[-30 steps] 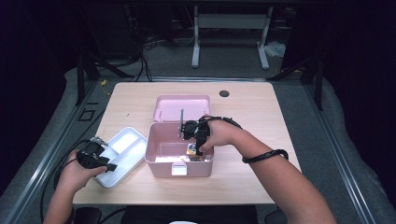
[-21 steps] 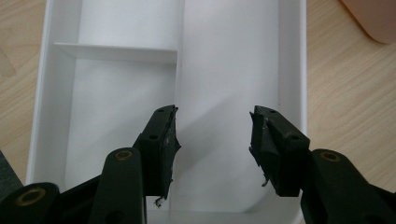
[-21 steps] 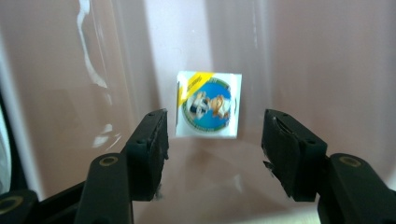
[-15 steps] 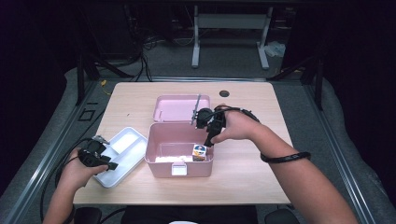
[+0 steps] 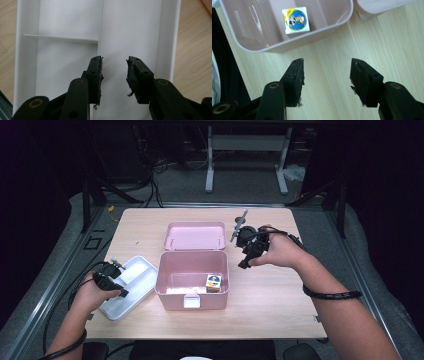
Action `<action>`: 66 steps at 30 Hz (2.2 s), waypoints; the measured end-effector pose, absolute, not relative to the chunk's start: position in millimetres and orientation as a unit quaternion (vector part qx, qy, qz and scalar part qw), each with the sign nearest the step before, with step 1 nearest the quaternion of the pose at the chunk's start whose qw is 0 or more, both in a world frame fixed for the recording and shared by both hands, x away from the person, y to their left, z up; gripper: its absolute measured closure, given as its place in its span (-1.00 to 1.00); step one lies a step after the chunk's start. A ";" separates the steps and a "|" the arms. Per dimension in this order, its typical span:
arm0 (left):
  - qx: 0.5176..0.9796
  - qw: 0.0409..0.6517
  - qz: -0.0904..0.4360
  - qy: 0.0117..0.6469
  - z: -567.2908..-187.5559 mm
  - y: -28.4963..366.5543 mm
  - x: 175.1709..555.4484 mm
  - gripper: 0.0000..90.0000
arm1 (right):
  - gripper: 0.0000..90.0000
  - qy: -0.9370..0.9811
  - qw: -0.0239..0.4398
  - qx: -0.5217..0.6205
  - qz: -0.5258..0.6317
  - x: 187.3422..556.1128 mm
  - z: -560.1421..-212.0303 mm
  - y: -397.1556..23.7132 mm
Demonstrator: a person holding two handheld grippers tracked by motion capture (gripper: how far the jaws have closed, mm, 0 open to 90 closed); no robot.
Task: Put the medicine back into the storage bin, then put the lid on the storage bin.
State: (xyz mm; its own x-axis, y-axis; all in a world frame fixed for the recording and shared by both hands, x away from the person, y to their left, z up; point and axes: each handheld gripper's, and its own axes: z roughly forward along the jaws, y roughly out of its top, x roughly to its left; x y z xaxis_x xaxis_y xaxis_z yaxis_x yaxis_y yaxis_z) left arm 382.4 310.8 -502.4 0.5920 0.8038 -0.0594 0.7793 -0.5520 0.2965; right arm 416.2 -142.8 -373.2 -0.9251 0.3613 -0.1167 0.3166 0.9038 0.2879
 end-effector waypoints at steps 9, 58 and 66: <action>0.887 0.098 0.039 0.449 -508.5 308.4 394.7 0.58 | 0.02 0.963 0.079 0.213 0.145 416.9 -390.6 -167.5; 0.909 0.052 -0.007 0.413 -519.3 299.5 427.7 0.98 | 0.09 0.955 0.048 0.245 0.159 417.6 -434.8 -183.4; 0.912 0.065 -0.004 0.406 -499.1 300.8 429.2 0.98 | 0.10 0.953 0.047 0.252 0.160 417.0 -435.9 -189.6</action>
State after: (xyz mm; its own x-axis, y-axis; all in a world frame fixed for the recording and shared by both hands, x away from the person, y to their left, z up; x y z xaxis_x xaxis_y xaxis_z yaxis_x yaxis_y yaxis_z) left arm 429.2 300.8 -499.1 0.6703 0.7396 -0.0603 0.7407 -0.6620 0.1146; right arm 417.0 -189.6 -435.9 -0.8689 0.4949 -0.0083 0.4650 0.8220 0.3287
